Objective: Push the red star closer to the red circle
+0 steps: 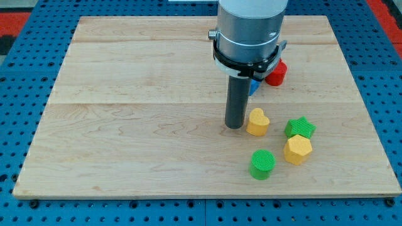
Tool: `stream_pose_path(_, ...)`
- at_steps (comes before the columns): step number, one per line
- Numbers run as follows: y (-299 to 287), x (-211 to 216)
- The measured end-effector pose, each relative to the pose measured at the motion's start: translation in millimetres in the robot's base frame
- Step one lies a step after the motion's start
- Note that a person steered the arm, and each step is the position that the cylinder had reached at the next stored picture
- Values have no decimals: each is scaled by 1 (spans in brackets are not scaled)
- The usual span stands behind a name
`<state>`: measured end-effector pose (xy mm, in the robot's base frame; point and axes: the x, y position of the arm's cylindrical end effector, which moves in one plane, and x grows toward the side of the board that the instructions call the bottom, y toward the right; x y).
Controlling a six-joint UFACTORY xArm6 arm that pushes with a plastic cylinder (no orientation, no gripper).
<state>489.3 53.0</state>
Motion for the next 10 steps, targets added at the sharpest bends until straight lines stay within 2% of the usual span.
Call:
stream_pose_path(1, -1, -19)
stream_pose_path(2, 3, -123)
stream_pose_path(3, 16, -202)
stream_pose_path(4, 56, -215)
stream_pose_path(5, 99, -129)
stream_pose_path(6, 94, -76)
stream_pose_path(7, 138, -51)
stream_pose_path(8, 129, -47)
stream_pose_path(9, 135, -75)
stream_pose_path(10, 192, -96)
